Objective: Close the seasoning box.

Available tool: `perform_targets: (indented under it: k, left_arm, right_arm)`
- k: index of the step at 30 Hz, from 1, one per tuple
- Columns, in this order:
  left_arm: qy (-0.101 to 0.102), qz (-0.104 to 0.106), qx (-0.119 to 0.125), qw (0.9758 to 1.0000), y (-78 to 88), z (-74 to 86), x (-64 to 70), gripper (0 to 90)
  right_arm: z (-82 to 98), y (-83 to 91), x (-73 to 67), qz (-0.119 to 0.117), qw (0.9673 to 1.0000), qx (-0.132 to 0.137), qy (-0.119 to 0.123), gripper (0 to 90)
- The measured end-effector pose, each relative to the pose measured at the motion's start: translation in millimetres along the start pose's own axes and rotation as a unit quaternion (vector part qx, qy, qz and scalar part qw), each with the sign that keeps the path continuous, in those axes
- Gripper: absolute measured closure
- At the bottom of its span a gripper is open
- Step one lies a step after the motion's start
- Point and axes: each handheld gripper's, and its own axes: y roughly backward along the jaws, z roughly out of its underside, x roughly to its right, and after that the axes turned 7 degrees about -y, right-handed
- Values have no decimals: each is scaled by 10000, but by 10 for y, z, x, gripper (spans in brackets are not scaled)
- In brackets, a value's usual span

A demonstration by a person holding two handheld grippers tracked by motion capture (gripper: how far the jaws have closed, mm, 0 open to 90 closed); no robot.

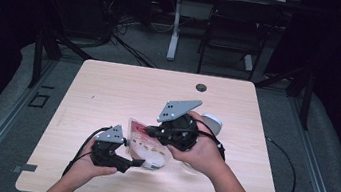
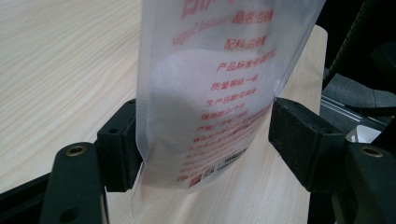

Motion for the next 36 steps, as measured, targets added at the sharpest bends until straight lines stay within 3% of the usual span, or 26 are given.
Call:
perform_targets:
  k: [4, 11, 20, 26, 36]
  left_arm:
    - [-69, 43, -108, 9999, -39, 1, 15, 286]
    - [-12, 153, -16, 9999, -79, 54, 0, 280]
    - [-135, 301, -112, 9994, -113, 99, -6, 301]
    - [-273, 244, -45, 9993, -104, 111, -5, 348]
    - [-457, 259, -234, 9983, -110, 124, 1, 410]
  right_arm:
    - [-10, 4, -11, 12, 10000, 2, 22, 900]
    - [-28, 21, -31, 4, 10000, 22, 77, 900]
    - [-28, 15, -37, 4, 10000, 1, 96, 900]
    - [-27, 32, -21, 10, 9999, 11, 100, 900]
    - [1, 7, -7, -36, 9999, -30, 101, 900]
